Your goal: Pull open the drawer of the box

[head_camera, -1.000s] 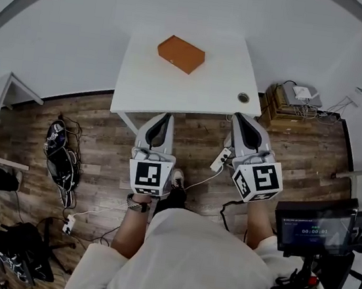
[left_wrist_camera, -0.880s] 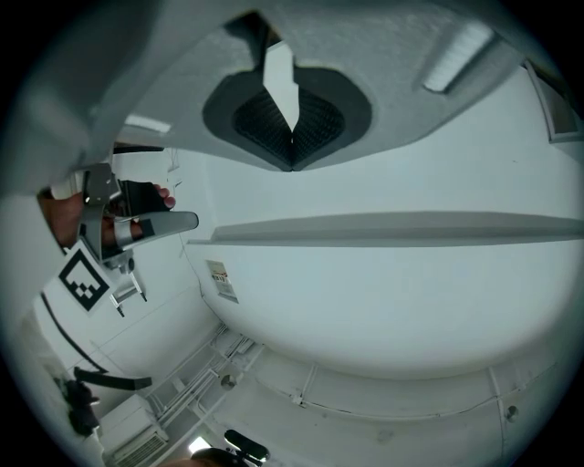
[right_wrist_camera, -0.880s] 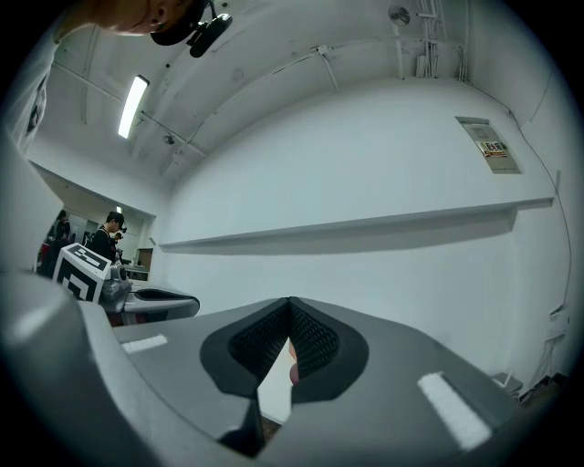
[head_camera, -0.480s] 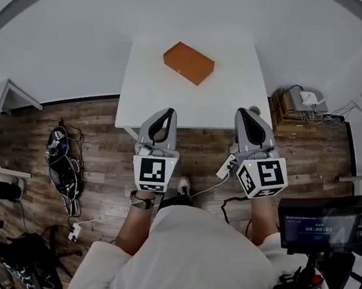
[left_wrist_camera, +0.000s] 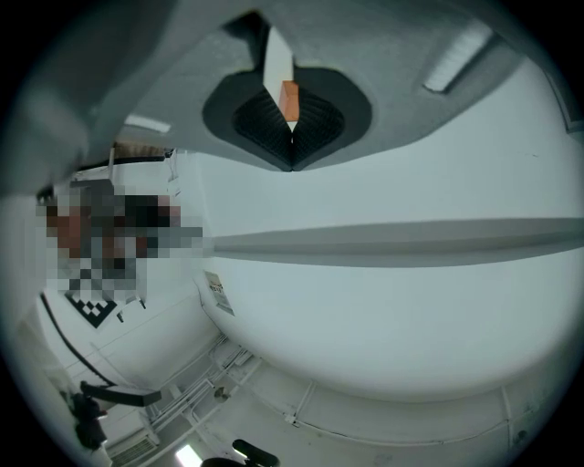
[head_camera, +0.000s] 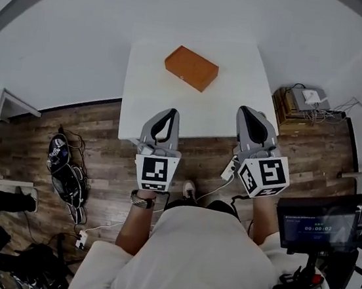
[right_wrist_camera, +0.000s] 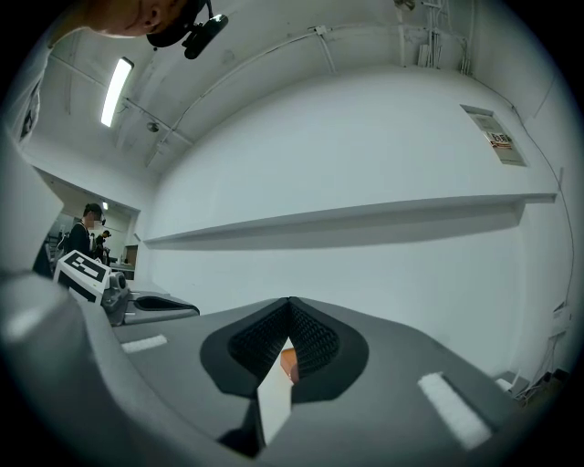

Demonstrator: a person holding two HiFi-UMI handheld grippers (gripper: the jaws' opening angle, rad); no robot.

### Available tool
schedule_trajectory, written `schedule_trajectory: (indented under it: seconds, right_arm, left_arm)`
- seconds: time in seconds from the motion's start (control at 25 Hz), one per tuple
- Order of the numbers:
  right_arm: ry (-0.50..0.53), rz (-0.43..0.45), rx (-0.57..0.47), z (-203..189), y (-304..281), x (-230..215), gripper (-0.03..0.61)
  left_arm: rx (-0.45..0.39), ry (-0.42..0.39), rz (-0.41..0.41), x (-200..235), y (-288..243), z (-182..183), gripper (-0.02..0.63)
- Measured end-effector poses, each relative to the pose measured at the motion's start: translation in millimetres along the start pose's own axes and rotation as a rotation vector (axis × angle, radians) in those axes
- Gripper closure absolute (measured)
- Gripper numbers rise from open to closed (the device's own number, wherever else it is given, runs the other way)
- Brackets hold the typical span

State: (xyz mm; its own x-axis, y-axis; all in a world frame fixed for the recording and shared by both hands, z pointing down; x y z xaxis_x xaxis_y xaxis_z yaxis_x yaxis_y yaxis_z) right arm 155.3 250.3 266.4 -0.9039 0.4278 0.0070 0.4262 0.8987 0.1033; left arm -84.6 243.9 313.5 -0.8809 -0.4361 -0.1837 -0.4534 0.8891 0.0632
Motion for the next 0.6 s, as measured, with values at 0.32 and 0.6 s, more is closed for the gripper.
schedule_trajectory:
  seconds: [0.32, 0.6]
  right_arm:
    - [0.001, -0.014, 0.006, -1, -7, 2, 0.577]
    - [-0.026, -0.007, 0.012, -10, -36, -14, 0.577]
  left_arm:
    - [0.019, 0.004, -0.006, 8, -3, -8, 0.609]
    - [0.036, 0.012, 0.003, 19, -27, -20, 0.609]
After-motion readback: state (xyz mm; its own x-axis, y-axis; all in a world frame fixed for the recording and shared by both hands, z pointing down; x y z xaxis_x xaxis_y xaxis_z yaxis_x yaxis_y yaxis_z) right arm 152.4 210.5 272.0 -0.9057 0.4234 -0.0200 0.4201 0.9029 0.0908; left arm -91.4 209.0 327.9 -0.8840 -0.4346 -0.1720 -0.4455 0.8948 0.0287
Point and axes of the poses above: the fingertips, and each gripper's own axes: y backward along the fingers, x to its left, z out of its top, the point moved 10 cm from there along y, backward along the fingers, and after that the axes turned 7 degrees about -x, right-handed, at the moved point
